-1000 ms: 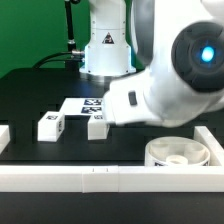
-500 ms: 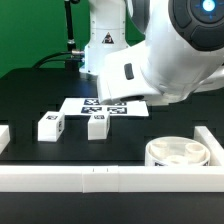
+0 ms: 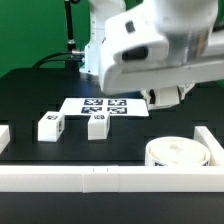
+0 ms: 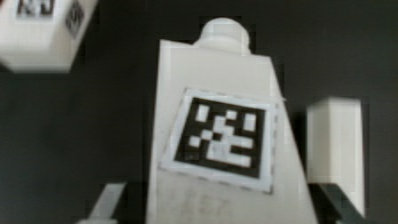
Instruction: Assemble stool
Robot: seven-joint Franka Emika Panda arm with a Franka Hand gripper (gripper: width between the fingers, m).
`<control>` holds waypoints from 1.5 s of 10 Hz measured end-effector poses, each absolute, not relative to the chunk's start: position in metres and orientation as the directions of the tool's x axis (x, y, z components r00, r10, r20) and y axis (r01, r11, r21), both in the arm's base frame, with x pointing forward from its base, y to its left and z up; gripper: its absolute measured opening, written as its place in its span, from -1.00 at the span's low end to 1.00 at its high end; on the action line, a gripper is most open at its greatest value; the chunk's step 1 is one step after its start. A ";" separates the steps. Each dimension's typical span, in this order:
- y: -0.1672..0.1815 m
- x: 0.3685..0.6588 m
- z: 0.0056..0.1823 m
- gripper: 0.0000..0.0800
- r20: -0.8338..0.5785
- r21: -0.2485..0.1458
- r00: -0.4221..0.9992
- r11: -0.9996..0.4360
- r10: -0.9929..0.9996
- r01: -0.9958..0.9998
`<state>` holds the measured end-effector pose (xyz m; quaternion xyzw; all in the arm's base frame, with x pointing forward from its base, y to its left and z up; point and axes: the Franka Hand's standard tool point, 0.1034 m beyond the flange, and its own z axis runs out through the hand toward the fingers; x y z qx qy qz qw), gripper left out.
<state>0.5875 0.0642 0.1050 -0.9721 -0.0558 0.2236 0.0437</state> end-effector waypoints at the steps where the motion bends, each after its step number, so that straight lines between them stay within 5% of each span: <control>1: 0.065 0.587 0.112 -0.19 -0.388 -0.105 0.913 -0.990 0.127 0.093; 5: 0.060 0.608 0.110 -0.19 0.065 -0.065 0.993 -0.993 0.094 0.098; 8: 0.055 0.633 0.123 -0.19 0.368 -0.003 0.917 -0.986 0.153 0.166; 11: 0.053 0.630 0.118 -0.19 0.416 0.027 0.889 -0.979 0.194 0.201; 13: 0.056 0.638 0.109 -0.19 0.443 0.109 0.826 -0.936 0.348 0.336; 15: 0.074 0.646 0.110 -0.19 0.426 0.117 0.816 -0.918 0.391 0.378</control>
Offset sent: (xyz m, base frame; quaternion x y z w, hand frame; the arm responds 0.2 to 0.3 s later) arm 0.0000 0.0000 0.0000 0.0000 0.1790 0.0000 0.9838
